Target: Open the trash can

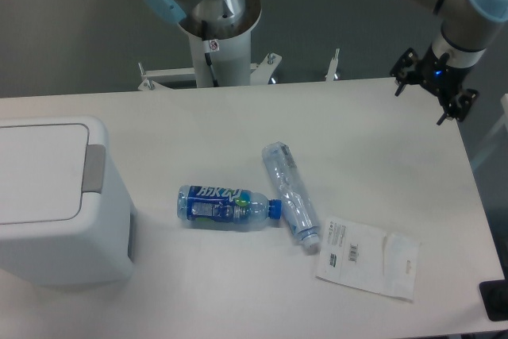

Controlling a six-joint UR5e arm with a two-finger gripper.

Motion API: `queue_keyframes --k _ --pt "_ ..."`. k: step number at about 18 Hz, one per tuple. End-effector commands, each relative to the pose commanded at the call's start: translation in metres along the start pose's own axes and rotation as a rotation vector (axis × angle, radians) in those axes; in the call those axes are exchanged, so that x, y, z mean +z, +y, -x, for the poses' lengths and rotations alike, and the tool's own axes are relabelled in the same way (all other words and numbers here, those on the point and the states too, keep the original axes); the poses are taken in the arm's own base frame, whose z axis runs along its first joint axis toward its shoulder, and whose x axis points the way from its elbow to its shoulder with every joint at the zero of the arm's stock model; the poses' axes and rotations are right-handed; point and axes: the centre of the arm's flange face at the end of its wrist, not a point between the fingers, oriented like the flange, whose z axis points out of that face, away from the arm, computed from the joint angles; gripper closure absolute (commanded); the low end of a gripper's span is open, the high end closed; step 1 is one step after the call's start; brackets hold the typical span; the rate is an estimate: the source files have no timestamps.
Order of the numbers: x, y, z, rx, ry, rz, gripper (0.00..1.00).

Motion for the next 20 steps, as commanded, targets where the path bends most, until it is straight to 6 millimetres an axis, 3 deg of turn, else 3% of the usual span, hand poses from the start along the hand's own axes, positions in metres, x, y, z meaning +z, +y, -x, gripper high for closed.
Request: queue_keyframes --k 7,9,12,16,20 --pt "0.004 0.0 -0.006 0.0 0.007 0.005 0.0" --pt "-0.003 0.001 -0.016 -0.002 0.0 0.028 0.0" --pt "0.024 0.018 -0.035 -0.041 -0.004 0.003 0.0" --pt "0.052 0.015 -0.06 -0.059 -0.098 -0.033 0.0" --pt "0.056 0.013 -0.067 -0.078 -0.114 -0.035 0.0"
